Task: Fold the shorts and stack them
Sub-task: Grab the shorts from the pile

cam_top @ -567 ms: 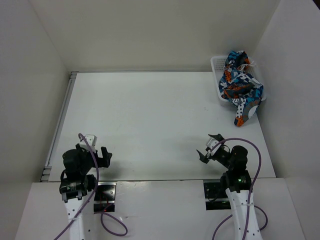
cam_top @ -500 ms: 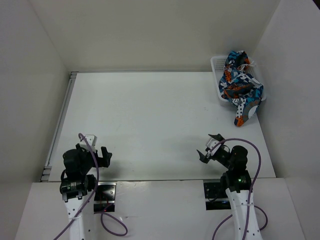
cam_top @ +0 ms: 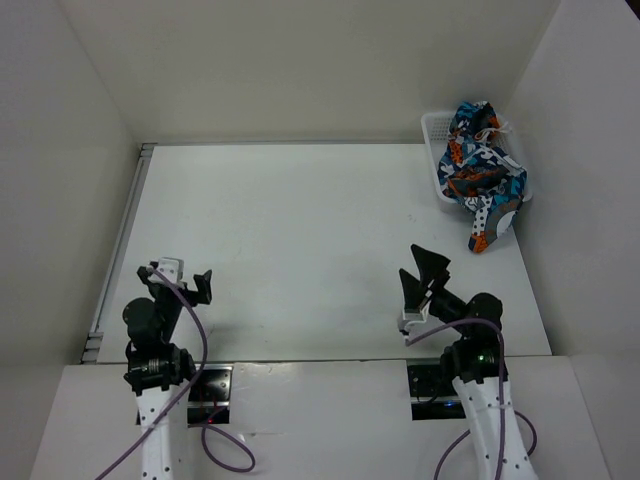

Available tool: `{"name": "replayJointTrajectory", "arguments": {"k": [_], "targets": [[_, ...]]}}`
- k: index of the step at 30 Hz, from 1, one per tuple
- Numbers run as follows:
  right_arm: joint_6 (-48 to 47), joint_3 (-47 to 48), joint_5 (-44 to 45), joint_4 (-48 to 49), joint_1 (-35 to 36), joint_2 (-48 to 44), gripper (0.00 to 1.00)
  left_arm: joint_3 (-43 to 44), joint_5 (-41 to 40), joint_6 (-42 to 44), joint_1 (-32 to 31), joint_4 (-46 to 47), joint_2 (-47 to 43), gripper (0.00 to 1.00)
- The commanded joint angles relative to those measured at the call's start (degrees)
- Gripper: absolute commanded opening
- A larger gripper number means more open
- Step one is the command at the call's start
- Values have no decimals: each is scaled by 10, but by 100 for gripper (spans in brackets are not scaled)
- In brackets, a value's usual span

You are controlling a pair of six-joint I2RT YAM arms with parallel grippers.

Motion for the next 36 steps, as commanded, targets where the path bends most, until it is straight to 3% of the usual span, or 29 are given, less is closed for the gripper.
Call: {"name": "replayJointTrajectory", "arguments": {"k": [1,2,3,4,5,6,8,9,10,12,14,15,17,20,22,27,33,36], "targets": [[0,119,106,93,35,94,100,61,67,2,1,101,34,100],[71,165,146,80,45,206,100,91,75,2,1,94,54,100],[128,273,190,64,54,270,100,104,76,2,1,94,80,100],[195,337,306,53,76,338,100,121,76,2,-4,114,151,100],[325,404,367,33,82,480,99,142,60,2,-4,114,195,100],[375,513,426,18,82,540,100,215,48,2,-10,114,248,100],[381,578,492,13,70,639,100,330,5,2,-25,47,434,100],[380,596,501,-15,65,664,100,462,-5,2,-31,4,565,100],[387,620,501,-42,50,693,100,523,-11,2,-36,-83,625,100],[470,747,506,-110,20,813,100,611,-17,2,-42,-137,745,100],[531,838,534,-172,-19,900,100,662,-22,2,-66,-157,782,100],[576,933,582,-191,-30,988,98,662,-27,2,-78,-157,801,100],[610,1100,611,-288,-59,1078,95,689,-33,2,-116,-167,821,100],[644,1207,664,-329,-76,1193,92,709,-26,2,-139,-195,851,100],[638,1213,736,-303,-89,1230,94,709,-14,2,-147,-202,858,100],[638,1252,795,-300,-123,1289,98,709,-3,2,-147,-213,875,100],[627,1223,790,-345,-137,1331,100,715,8,2,-147,-218,887,100],[627,1216,776,-355,-137,1331,65,715,14,2,-147,-218,887,100]]}}
